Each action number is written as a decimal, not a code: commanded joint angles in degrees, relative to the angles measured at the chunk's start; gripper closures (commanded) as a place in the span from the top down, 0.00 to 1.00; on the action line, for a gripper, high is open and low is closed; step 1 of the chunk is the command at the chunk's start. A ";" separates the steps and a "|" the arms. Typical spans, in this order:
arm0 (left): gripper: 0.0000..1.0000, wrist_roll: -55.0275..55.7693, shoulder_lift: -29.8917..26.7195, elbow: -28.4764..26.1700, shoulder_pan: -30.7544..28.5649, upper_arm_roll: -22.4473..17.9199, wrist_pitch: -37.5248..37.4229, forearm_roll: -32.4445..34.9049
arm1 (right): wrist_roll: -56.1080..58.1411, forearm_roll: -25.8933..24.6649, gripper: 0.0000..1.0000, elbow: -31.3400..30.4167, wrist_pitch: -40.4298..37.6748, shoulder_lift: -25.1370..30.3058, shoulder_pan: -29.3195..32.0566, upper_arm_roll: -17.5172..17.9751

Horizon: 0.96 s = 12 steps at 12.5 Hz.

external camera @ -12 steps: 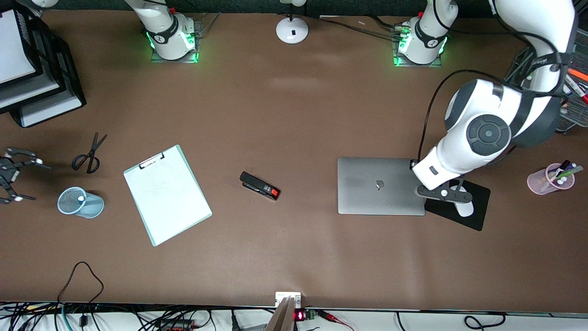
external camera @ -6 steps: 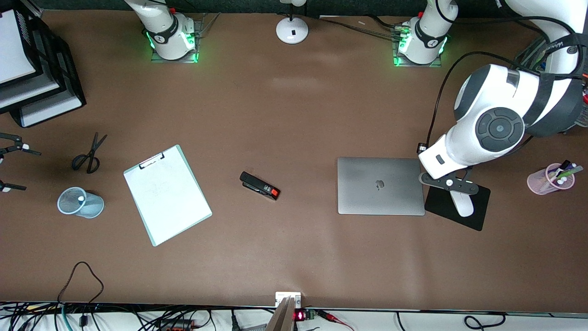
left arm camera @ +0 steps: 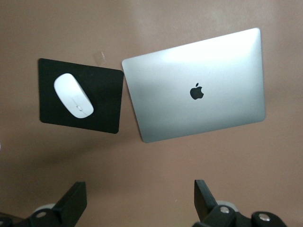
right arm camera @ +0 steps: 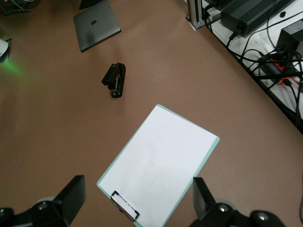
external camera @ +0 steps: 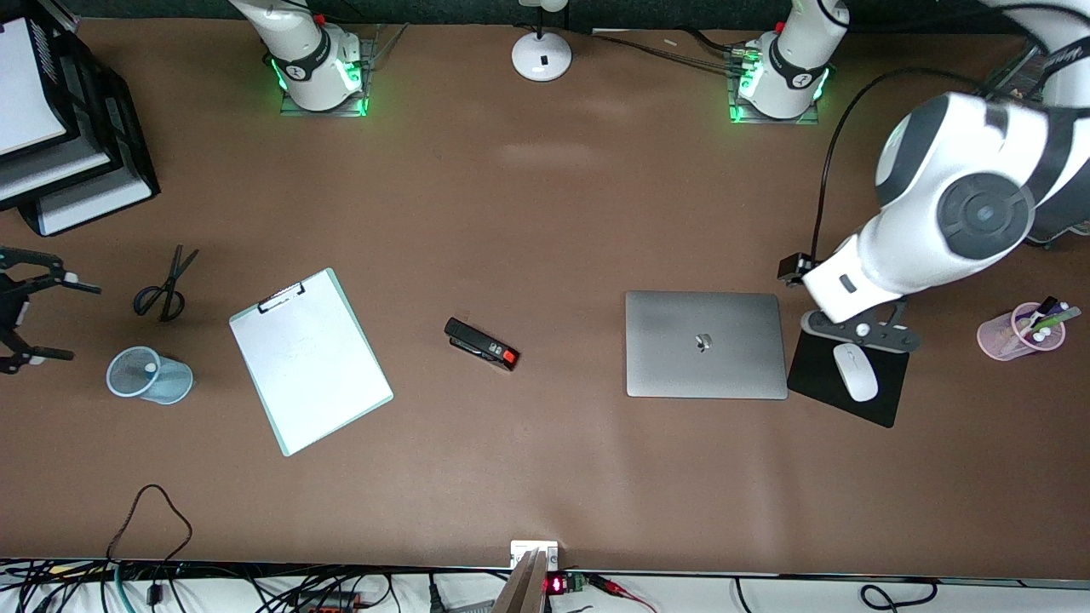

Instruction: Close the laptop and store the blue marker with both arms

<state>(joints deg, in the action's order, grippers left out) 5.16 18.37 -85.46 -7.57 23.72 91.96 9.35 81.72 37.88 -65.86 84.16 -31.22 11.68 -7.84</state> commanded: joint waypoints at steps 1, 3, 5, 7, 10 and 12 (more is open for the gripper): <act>1.00 -1.47 -4.03 -0.41 -2.18 0.72 -1.69 -1.26 | -9.96 -2.71 1.00 1.35 -0.93 0.98 -4.63 -0.42; 1.00 -1.56 -5.27 -0.41 -2.62 0.63 -2.75 -1.35 | -19.35 -5.16 1.00 1.26 -0.49 2.64 -7.79 -0.16; 1.00 -1.56 -5.45 -0.41 -3.49 0.63 -3.19 -1.44 | -31.56 -9.64 1.00 1.18 -0.49 3.27 -10.70 -0.16; 1.00 -3.04 -7.29 -1.54 -3.76 -1.38 -3.10 -4.68 | -43.60 -14.65 1.00 0.65 -0.75 4.49 -13.07 -0.07; 1.00 -8.32 -12.11 -6.10 2.72 -13.58 -0.74 -6.36 | -59.26 -21.86 1.00 -4.78 -0.32 8.36 -17.90 -0.07; 1.00 -8.41 -18.17 -14.25 5.89 -18.07 6.09 -6.45 | -69.02 -27.47 1.00 -5.41 -0.92 9.42 -20.37 -0.07</act>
<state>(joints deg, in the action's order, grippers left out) -1.94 8.02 -90.13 -5.15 9.93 92.32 4.07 20.19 14.71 -67.66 83.55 -25.03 -6.68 -7.67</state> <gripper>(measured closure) 0.000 0.000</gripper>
